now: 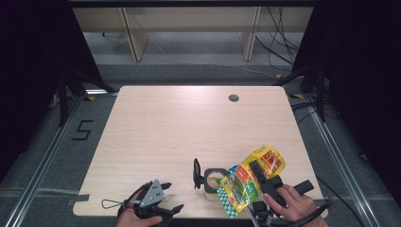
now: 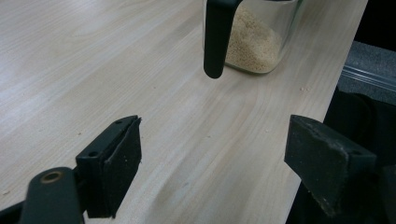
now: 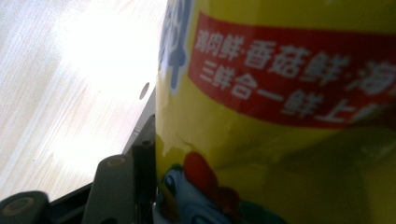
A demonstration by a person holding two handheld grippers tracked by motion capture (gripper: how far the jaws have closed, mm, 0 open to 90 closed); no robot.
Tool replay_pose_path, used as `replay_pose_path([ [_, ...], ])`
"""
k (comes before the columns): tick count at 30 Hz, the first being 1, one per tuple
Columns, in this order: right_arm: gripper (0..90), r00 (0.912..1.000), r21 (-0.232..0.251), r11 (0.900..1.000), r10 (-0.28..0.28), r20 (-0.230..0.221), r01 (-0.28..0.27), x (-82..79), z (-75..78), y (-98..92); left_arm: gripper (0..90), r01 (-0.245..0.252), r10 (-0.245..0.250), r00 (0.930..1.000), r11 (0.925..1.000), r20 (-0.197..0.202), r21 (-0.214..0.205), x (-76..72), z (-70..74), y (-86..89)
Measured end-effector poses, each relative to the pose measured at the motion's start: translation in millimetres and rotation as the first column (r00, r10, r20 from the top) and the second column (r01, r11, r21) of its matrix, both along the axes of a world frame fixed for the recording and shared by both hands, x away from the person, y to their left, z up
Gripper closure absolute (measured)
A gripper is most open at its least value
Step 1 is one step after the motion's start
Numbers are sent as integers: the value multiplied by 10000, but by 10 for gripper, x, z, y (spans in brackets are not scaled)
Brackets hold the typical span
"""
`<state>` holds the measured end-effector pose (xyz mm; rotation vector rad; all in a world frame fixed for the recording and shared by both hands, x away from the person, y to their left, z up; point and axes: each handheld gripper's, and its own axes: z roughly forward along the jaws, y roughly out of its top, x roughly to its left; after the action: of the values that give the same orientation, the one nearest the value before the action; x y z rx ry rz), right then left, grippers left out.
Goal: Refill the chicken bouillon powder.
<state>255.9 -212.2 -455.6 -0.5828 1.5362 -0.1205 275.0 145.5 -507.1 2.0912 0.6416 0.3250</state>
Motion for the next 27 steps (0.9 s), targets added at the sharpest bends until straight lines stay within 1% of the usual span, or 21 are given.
replay_pose_path([
  [1,452,9999,-141,9999,98,-27,-99,5,11,6,181,37,-37,10000,10000,9,54,6,5,6],
  [2,452,9999,-234,9997,121,-36,-121,8,18,13,182,-31,33,10000,9997,83,-225,11,-11,-6],
  [3,452,10000,7,10000,2,-8,-2,-1,-1,-1,182,-66,66,10000,9999,47,-146,8,-4,-4],
  [4,453,10000,-3,10000,7,-23,-7,0,-2,1,182,-24,24,10000,10000,4,-78,11,-4,-1],
  [5,453,10000,25,10000,1,-45,-1,1,-5,2,182,62,-62,10000,9997,27,226,13,7,16],
  [6,453,10000,13,10000,10,-40,-10,0,-6,3,182,34,-34,10000,10000,-6,-48,4,-3,1],
  [7,453,10000,27,10000,6,-47,-6,-2,-7,2,182,54,-54,10000,9999,4,108,7,8,11],
  [8,453,10000,30,10000,7,-51,-6,-2,-5,2,181,-13,14,9999,10000,171,-26,12,2,5],
  [10,454,10000,-12,10000,13,-43,-13,2,0,0,181,-38,40,10000,9999,81,-169,11,-7,-3],
  [11,454,10000,8,10000,-4,-60,4,2,0,-1,181,28,-28,10000,10000,-13,24,8,3,7],
  [13,454,10000,6,10000,9,-59,-9,2,0,-3,182,52,-52,10000,9999,-5,85,8,6,9],
  [14,454,10000,11,10000,4,-55,-4,1,-1,-3,181,0,3,9999,9999,143,-153,13,-6,-1],
  [16,454,10000,10,10000,14,-80,-14,3,-1,-3,181,-97,98,9999,9998,61,-176,7,-5,-6],
  [17,455,10000,11,10000,6,-76,-6,2,-1,-3,182,-13,14,10000,10000,62,-95,11,-6,0],
  [18,455,10000,19,10000,-1,-79,1,1,-2,-2,182,63,-63,10000,10000,-40,35,5,6,6],
  [21,464,10000,22,10000,4,-77,-4,1,0,-4,181,-7,7,9999,10000,136,-44,13,1,-1],
  [23,465,9999,43,10000,25,-118,-24,4,3,-5,181,-2,2,10000,10000,-14,-29,4,0,-3],
  [25,466,9999,23,10000,-23,-139,23,4,1,-5,181,46,-46,10000,10000,-15,-21,3,1,0],
  [26,466,9999,24,10000,-13,-144,13,5,2,-5,182,-23,24,10000,10000,83,-86,10,-4,-1],
  [27,466,9999,21,10000,9,-120,-9,6,3,-4,182,-12,13,10000,9999,27,-145,11,-1,-3],
])
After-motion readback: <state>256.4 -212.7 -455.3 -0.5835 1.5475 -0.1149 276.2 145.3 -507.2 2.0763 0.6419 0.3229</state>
